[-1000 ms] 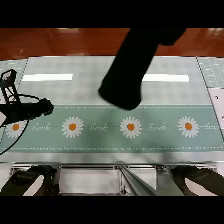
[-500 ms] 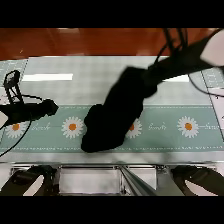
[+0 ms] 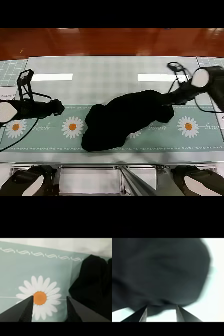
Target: Fold the shirts.
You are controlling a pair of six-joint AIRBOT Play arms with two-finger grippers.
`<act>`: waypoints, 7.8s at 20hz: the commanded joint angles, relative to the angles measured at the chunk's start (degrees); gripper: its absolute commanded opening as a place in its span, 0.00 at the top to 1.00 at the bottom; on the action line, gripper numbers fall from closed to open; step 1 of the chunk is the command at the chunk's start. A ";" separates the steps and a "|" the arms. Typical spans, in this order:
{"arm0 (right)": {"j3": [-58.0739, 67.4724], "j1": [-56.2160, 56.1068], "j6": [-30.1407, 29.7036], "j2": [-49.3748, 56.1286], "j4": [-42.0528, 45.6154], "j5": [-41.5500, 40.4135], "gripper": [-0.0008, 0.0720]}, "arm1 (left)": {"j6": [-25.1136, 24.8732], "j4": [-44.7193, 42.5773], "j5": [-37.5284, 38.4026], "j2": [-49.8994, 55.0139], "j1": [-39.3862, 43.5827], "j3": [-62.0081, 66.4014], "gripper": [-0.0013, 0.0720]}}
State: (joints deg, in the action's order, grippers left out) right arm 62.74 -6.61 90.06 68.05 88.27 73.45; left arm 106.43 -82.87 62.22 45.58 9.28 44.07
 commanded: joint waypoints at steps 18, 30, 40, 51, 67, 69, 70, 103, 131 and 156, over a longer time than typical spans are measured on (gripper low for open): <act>-21.55 37.46 -19.82 -7.15 -33.90 -2.29 0.43 | -22.03 39.19 5.01 14.86 2.54 -24.20 0.29; -25.29 37.51 -19.15 -7.15 -30.49 -2.89 0.43 | -28.02 48.48 -14.25 19.12 6.54 -16.00 0.95; -28.87 37.44 -25.29 5.84 -46.14 -9.86 0.43 | -27.98 48.41 -13.77 19.12 6.45 -14.84 0.95; -18.10 27.04 -27.71 12.44 -54.34 -9.81 0.96 | -28.04 48.26 -12.92 18.82 3.98 -12.00 0.95; 47.89 27.10 -10.14 -11.37 -30.16 6.82 0.96 | -30.14 48.15 -1.66 5.11 -22.64 48.74 0.96; 47.89 27.10 -9.88 -17.70 -24.59 7.45 0.96 | -30.12 46.73 -0.02 0.15 -25.94 48.72 0.96; 47.89 27.10 -9.66 -20.50 -22.82 7.69 0.96 | -30.14 45.42 1.46 -2.21 -27.41 48.72 0.96; 11.23 27.45 -24.92 26.60 -65.09 -12.07 0.43 | -35.17 45.53 -0.85 48.37 -19.19 32.39 0.29; -18.71 41.81 -29.24 0.42 -48.96 2.84 0.43 | -36.28 34.16 7.28 41.13 -26.51 2.51 0.95; -25.92 36.00 -19.15 11.78 -40.87 -6.01 0.59 | -36.30 34.27 9.16 41.05 -26.03 5.20 0.95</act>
State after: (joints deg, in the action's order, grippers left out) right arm 36.27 33.54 72.86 78.72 52.64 72.95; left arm 70.19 -48.60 71.50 86.63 -16.80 49.23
